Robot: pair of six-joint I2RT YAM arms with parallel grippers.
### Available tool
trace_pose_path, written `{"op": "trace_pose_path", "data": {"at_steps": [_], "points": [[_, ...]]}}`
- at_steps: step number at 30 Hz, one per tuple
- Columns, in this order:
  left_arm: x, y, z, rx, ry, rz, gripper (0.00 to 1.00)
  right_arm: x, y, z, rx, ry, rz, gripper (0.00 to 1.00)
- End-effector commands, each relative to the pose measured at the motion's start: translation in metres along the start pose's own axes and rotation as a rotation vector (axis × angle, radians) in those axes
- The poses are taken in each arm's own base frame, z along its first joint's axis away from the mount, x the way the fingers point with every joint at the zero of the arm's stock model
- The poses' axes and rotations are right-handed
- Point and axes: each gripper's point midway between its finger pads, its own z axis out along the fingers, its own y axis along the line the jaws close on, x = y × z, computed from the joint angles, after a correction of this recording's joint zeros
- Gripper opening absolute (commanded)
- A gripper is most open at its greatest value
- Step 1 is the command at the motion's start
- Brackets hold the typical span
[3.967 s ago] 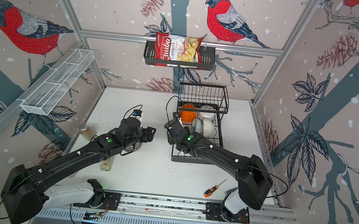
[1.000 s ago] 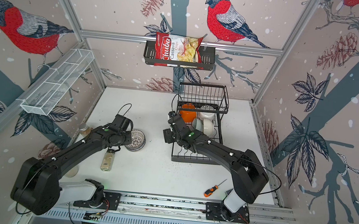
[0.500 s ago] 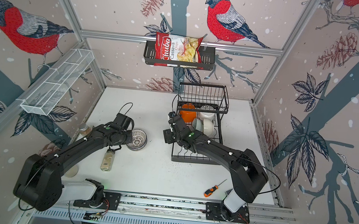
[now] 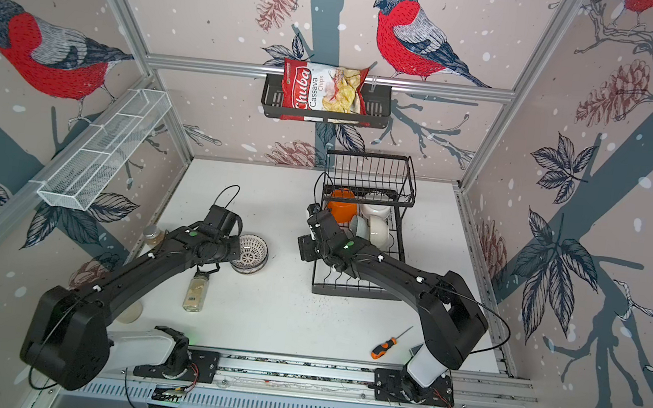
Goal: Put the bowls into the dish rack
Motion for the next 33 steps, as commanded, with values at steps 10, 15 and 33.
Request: {"op": "trace_pose_path", "data": {"at_steps": [10, 15, 33], "points": [[-0.007, -0.01, -0.017, 0.095, -0.07, 0.02, 0.0, -0.003, 0.003, 0.003, -0.013, -0.011, -0.008, 0.69], [-0.012, -0.015, -0.025, 0.128, -0.098, 0.015, 0.0, -0.006, 0.005, 0.003, -0.022, -0.016, -0.009, 0.69], [-0.043, -0.041, -0.072, 0.309, -0.249, 0.039, 0.0, -0.035, 0.017, -0.019, -0.087, -0.07, -0.006, 0.7]]}}
